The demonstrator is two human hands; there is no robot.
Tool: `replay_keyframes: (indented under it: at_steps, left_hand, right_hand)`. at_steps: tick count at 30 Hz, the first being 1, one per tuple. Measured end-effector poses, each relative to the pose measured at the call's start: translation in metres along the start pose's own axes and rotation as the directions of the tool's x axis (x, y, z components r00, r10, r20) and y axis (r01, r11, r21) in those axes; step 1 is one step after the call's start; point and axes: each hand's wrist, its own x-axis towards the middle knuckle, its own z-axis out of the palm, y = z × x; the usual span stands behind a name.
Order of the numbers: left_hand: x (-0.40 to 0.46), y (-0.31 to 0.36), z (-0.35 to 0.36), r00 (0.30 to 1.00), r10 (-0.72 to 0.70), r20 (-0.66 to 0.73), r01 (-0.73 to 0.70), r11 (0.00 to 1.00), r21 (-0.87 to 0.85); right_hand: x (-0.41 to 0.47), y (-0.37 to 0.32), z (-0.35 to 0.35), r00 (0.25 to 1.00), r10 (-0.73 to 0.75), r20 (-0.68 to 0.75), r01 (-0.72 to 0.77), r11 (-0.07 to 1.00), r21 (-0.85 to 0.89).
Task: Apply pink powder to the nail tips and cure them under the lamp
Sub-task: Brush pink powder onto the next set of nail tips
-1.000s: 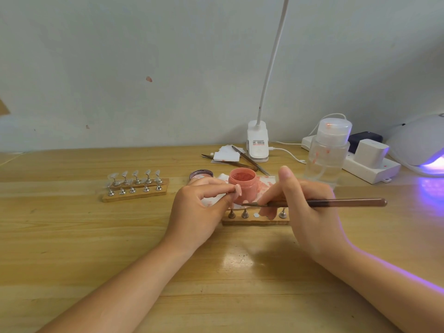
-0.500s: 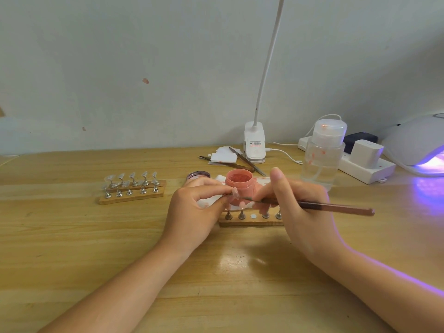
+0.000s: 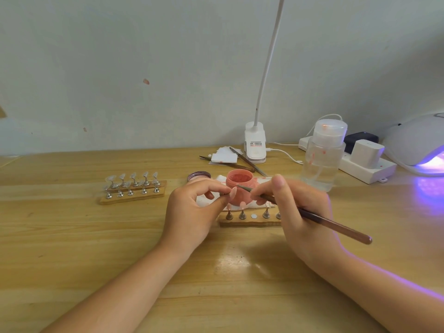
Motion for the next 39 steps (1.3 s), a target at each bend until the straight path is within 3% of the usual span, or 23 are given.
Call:
replay_keyframes:
  at_steps: [4,9,12,18,20,23,26,31,35,39]
  left_hand:
    - [-0.001,-0.002,0.001,0.999,0.001,-0.04,0.0,0.999,0.035]
    - [0.0,-0.004,0.001,0.999,0.006,-0.033,-0.005,0.999,0.035]
    - [0.0,-0.005,0.001,0.999,-0.004,-0.037,0.004,1.0,0.022]
    - [0.0,-0.001,0.0,0.999,-0.026,-0.021,0.026,1.0,0.015]
    - [0.0,0.001,0.0,0.999,-0.034,0.003,0.034,0.999,0.01]
    - [0.0,0.001,-0.001,0.999,-0.03,0.024,0.03,1.0,-0.006]
    - [-0.001,0.002,-0.001,0.998,-0.037,0.055,0.039,0.999,-0.034]
    - [-0.002,0.003,0.0,0.993,0.047,0.104,-0.043,0.998,-0.044]
    - [-0.002,0.001,0.001,0.986,0.093,0.135,-0.089,0.995,-0.033]
    - [-0.002,0.003,0.001,0.981,0.131,0.143,-0.127,0.991,-0.037]
  right_hand:
    - [-0.004,0.0,0.002,0.994,0.091,0.055,-0.093,0.995,0.032]
    - [-0.001,-0.002,0.001,0.999,0.04,0.029,-0.041,0.999,0.018]
    - [-0.002,-0.001,0.001,0.992,0.109,0.057,-0.112,0.993,0.048]
    - [0.001,-0.007,0.0,0.994,0.099,-0.055,-0.086,0.975,0.204]
    - [0.004,-0.005,-0.003,0.981,0.164,-0.1,-0.137,0.963,0.233]
    - [0.005,-0.002,-0.008,0.964,0.233,-0.13,-0.2,0.953,0.227]
    - [0.006,0.0,-0.01,0.976,0.168,-0.141,-0.148,0.978,0.144]
    - [0.005,0.002,-0.007,0.999,0.017,0.031,-0.01,0.979,-0.203]
    - [0.004,0.004,-0.003,0.988,0.005,0.154,0.03,0.975,-0.222]
    - [0.008,0.009,-0.007,0.946,0.192,0.26,-0.151,0.974,-0.171]
